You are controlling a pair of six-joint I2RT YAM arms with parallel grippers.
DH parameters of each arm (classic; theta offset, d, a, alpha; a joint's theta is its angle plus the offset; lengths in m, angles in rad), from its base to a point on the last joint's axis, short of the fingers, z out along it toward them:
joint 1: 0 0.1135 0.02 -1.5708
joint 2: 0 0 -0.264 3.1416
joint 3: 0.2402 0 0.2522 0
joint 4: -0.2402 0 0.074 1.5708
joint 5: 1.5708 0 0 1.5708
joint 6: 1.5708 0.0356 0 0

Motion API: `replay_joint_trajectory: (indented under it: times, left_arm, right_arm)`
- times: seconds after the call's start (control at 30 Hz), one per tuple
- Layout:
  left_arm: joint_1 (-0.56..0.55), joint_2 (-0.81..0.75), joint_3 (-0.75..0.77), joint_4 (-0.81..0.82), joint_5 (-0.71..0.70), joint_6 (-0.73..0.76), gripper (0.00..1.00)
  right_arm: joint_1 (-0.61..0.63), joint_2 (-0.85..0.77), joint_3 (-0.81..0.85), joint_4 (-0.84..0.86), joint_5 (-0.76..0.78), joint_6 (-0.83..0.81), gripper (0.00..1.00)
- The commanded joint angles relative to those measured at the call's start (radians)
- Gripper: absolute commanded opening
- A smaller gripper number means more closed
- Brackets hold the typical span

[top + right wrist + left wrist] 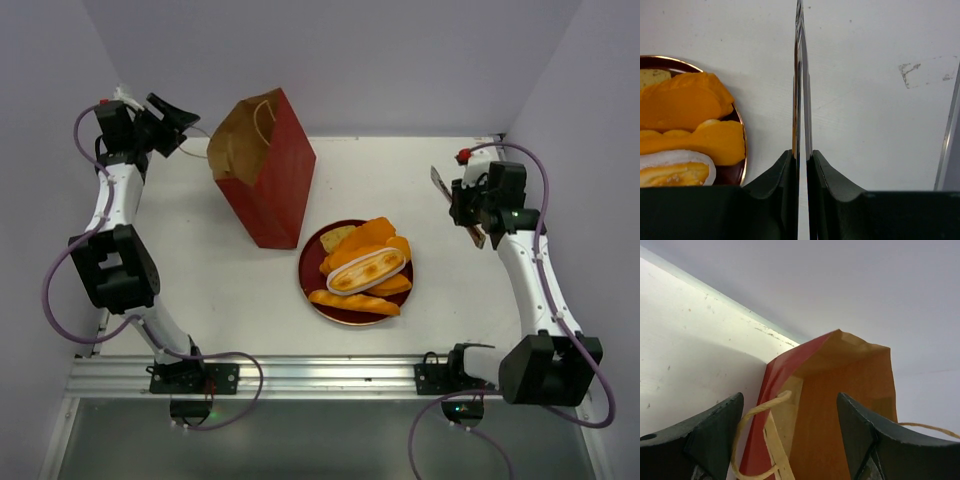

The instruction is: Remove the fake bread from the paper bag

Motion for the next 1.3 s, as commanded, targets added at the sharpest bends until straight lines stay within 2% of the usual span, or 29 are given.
replay_joint_trajectory:
  times: [0.0,0.23,0.4,0.5,0.63,0.73,0.77,0.8,0.9,0.93,1.0,1.07,1.27]
  left_arm:
    - [0.007,-0.055,0.028,0.000,0.060,0.072,0.79]
    - [0.007,-0.074,0.015,0.030,0.111,0.049,0.79]
    - [0.005,-0.112,0.046,0.068,0.158,0.031,0.81]
    - [0.005,-0.167,0.040,0.070,0.149,0.040,0.82]
    - [0.004,-0.304,-0.092,0.066,0.096,0.115,0.83]
    - [0.005,-0.448,-0.297,0.081,0.050,0.167,0.84]
    - [0.002,-0.530,-0.358,0.099,0.046,0.181,0.96]
    - [-0.001,-0.570,-0.473,0.098,0.039,0.199,0.98]
    - [-0.004,-0.716,-0.671,0.136,0.022,0.270,1.00]
    - [-0.002,-0.751,-0.711,0.136,0.017,0.297,1.00]
    - [-0.004,-0.831,-0.796,0.119,0.008,0.322,1.00]
    - [-0.005,-0.902,-0.839,0.118,0.003,0.345,1.00]
    - [-0.021,-0.996,-0.877,0.030,-0.016,0.377,0.99]
  right_arm:
    - [-0.010,0.038,0.017,0.105,-0.029,0.106,0.00]
    - [-0.046,0.105,0.017,0.112,-0.032,0.116,0.00]
    - [-0.074,0.205,0.025,0.165,-0.010,0.194,0.00]
    - [-0.073,0.298,0.026,0.232,-0.036,0.210,0.07]
    - [-0.073,0.438,0.060,0.292,-0.036,0.222,0.08]
    - [-0.074,0.548,0.114,0.287,-0.023,0.192,0.13]
    - [-0.073,0.570,0.132,0.280,-0.020,0.175,0.20]
    - [-0.073,0.588,0.141,0.268,-0.023,0.156,0.25]
    - [-0.073,0.631,0.148,0.231,0.003,0.083,0.46]
    - [-0.071,0.628,0.138,0.232,0.017,0.052,0.60]
    - [-0.073,0.618,0.114,0.240,0.046,0.026,0.75]
    - [-0.073,0.581,0.088,0.232,0.057,-0.015,0.99]
    - [-0.073,0.386,0.089,0.139,0.169,-0.046,0.99]
